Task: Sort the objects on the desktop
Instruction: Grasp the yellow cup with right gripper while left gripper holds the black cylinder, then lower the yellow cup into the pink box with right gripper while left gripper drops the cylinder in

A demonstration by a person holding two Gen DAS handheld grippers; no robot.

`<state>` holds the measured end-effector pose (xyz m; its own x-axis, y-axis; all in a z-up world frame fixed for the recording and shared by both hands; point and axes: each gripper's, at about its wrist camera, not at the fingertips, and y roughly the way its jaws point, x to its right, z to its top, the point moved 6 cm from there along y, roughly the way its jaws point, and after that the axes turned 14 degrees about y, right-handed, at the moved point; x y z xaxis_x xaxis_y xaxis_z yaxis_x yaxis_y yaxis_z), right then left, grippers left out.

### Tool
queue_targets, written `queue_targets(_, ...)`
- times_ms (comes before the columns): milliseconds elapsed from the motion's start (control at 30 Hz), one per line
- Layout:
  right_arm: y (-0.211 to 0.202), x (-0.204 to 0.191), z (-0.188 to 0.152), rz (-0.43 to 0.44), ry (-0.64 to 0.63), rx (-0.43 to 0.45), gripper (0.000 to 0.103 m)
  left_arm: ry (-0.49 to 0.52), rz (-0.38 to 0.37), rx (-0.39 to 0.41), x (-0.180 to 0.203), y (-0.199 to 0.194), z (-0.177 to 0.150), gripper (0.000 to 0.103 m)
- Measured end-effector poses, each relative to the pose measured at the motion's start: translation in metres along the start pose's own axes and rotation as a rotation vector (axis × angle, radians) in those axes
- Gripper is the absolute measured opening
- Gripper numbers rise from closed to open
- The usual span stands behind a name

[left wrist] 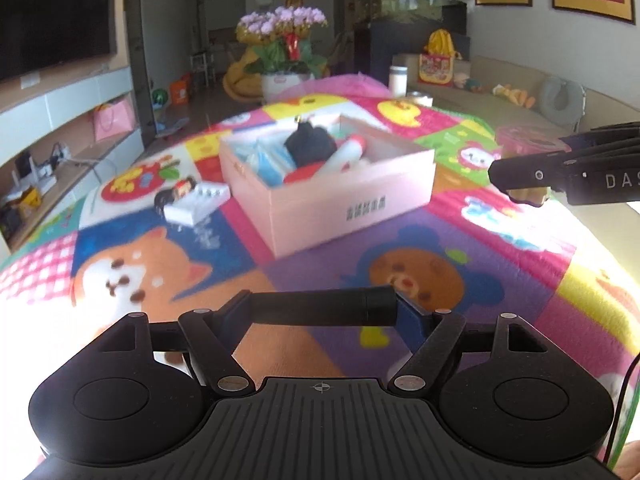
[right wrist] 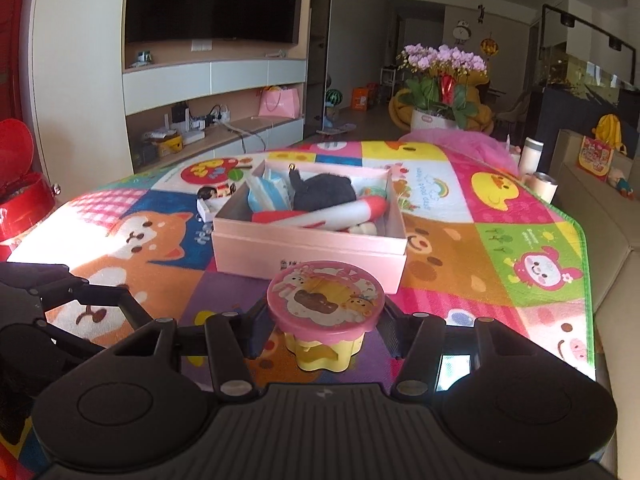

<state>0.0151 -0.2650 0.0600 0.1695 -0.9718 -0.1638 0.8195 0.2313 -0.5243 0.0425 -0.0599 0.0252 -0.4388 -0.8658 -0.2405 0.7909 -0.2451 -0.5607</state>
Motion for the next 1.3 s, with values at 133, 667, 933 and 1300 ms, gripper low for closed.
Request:
queue_targets(133,-0.019,0.011,0.023,0.005,0.050,0.084,0.054,0.044,-0.003,0.112,-0.005,0.002,0.062,0.080)
queue_targets(667,-0.012,0.038,0.029,-0.011,0.099,0.084,0.054,-0.096,0.078,0.149,-0.061,0.042,0.107,0.097)
queue_targets(933,0.028,0.020,0.067,0.031,0.073,0.091,0.054,-0.187,0.055,-0.005,-0.065,0.020,-0.007,0.099)
queue_targets(1300,0.116,0.012,0.106,-0.018,0.115,-0.008,0.060,-0.258,0.057,0.002,-0.072,-0.005,-0.046,0.101)
